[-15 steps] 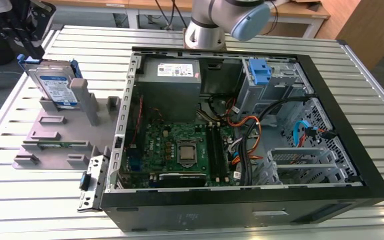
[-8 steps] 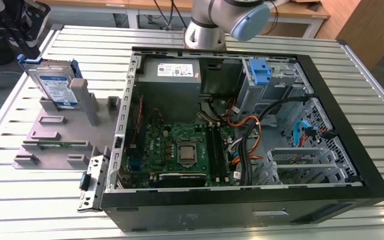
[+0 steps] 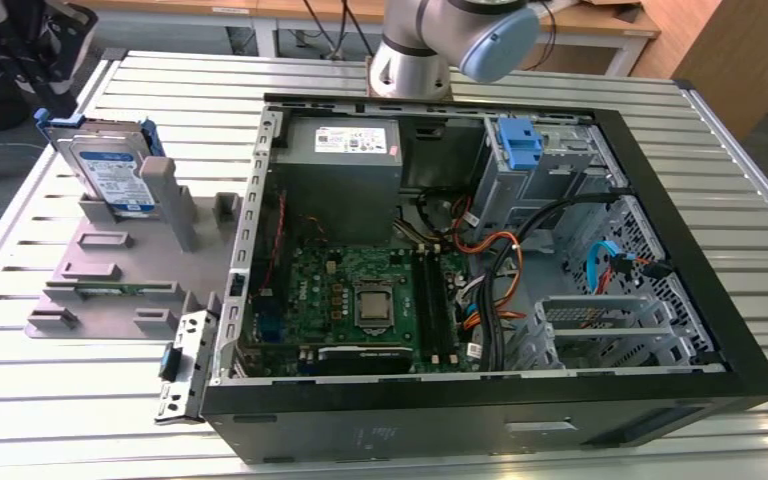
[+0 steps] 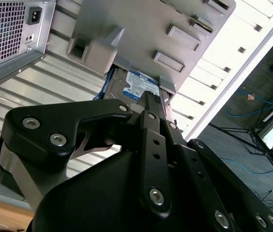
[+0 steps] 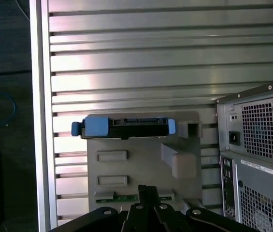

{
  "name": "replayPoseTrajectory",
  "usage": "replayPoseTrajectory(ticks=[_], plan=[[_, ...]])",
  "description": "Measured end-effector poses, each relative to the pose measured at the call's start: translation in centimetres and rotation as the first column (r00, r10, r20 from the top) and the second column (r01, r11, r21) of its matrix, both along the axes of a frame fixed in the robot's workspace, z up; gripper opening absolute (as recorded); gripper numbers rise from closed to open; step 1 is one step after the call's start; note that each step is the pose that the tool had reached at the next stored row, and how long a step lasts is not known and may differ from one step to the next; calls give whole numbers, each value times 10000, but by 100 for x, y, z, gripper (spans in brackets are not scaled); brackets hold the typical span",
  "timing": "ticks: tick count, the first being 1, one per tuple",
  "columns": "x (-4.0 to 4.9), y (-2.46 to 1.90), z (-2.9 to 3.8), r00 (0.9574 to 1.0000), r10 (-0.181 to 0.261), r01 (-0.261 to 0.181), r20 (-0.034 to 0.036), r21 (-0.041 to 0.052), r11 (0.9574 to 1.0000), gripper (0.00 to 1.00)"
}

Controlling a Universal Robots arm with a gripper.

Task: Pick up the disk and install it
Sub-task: 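Reach for the disk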

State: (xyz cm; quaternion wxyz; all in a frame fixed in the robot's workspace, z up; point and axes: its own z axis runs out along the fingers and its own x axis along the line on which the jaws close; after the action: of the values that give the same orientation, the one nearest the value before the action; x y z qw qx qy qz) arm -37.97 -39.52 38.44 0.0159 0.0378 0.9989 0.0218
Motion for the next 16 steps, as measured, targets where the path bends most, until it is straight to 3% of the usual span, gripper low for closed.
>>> replayPoseTrajectory(ticks=[12,16], plan=[[-8,218,-104,10000,0,0,0,0,10000,11],[-11,241,-122,10000,1,-1,4,2,10000,11]])
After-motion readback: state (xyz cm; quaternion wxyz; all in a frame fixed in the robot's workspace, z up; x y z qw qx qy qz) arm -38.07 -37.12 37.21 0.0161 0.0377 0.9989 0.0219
